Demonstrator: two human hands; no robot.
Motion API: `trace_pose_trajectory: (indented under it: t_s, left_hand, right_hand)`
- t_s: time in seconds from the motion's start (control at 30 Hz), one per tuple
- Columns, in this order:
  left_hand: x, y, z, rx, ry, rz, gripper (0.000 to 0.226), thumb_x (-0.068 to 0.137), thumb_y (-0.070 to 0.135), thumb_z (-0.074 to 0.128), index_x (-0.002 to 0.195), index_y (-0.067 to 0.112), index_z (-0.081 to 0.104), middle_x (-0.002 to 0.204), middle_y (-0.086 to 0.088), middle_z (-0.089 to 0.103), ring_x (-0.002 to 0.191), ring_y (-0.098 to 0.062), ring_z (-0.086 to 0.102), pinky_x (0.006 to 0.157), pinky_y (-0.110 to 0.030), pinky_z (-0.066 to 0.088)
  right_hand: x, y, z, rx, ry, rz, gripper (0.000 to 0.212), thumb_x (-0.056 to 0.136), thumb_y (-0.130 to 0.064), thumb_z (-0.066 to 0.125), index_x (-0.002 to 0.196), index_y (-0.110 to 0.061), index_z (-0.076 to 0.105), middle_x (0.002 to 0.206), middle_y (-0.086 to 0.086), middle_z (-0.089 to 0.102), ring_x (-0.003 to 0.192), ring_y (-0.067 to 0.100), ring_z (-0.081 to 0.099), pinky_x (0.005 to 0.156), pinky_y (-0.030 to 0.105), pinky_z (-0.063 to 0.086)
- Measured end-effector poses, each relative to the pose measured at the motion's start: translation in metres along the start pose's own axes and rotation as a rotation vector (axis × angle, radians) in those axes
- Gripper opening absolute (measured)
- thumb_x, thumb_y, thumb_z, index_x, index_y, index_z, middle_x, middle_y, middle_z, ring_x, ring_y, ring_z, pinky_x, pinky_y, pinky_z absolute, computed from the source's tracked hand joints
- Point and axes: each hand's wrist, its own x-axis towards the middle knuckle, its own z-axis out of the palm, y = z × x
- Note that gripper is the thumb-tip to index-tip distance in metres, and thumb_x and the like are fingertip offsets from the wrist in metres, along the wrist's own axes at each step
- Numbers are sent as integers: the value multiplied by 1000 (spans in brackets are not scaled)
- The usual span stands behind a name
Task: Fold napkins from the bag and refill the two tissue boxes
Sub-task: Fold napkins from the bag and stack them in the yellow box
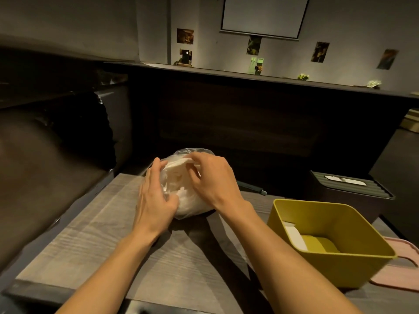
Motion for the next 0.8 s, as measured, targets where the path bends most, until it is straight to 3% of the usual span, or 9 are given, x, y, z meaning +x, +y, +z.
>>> trace_pose_trajectory:
  t_s: [0.07,0.2,0.37,0.43,0.53,0.6,0.7,0.8]
  left_hand:
    - [0,2,-2,-54,-5,31,89,76,34,55,153,46,14,154,8,39,144,-23,38,114,-58,40]
    - [1,10,-8,-352,10,121,87,78,42,58,158,29,26,152,8,46,142,-15,44,118,-47,37]
    - [1,22,-15,-819,-96,61,83,81,21,64,157,22,30,152,-10,53,143,-25,49,123,-45,33]
    - [0,27,-16,-903,-103,2,77,83,15,61,155,22,33,150,-11,55,141,-24,51,122,-40,36]
    - [2,31,-17,-977,-118,-52,91,78,17,72,158,12,30,149,-15,56,140,-27,53,119,-38,40]
    - [3,35,-18,-1057,-103,-110,82,80,10,61,157,9,32,146,-17,58,137,-28,56,117,-39,43]
    - [2,38,-19,-1120,-108,-160,75,83,3,56,154,9,34,137,-13,66,131,-26,61,109,-33,50]
    - [2,40,-22,-1173,-87,-219,70,87,5,55,154,9,36,126,-5,73,125,-21,66,109,-32,50]
  right_hand:
    - [1,1,-2,104,88,31,19,103,-21,58,117,-22,69,106,-6,72,97,9,67,87,38,58]
    - [2,-5,-13,397,311,102,20,105,-16,54,121,-19,67,103,-10,69,95,3,67,79,32,61]
    - [3,-12,-32,699,529,218,8,106,-17,57,110,-17,64,92,-9,67,83,6,67,68,20,56]
    - [6,-11,-34,742,554,274,7,106,-20,59,111,-18,63,95,-9,68,87,4,69,70,19,57]
    - [16,-9,-35,778,566,343,11,106,-23,61,113,-16,64,97,-7,70,90,5,70,72,21,58]
    - [26,-11,-40,852,554,374,10,103,-20,66,112,-17,65,95,-7,72,88,7,70,73,26,60]
    - [44,-21,-55,1099,516,450,12,100,-11,64,112,-14,67,96,0,70,86,17,66,72,34,58]
    - [51,-33,-74,1478,364,596,13,104,-14,56,110,-13,68,89,6,68,76,20,63,62,30,55]
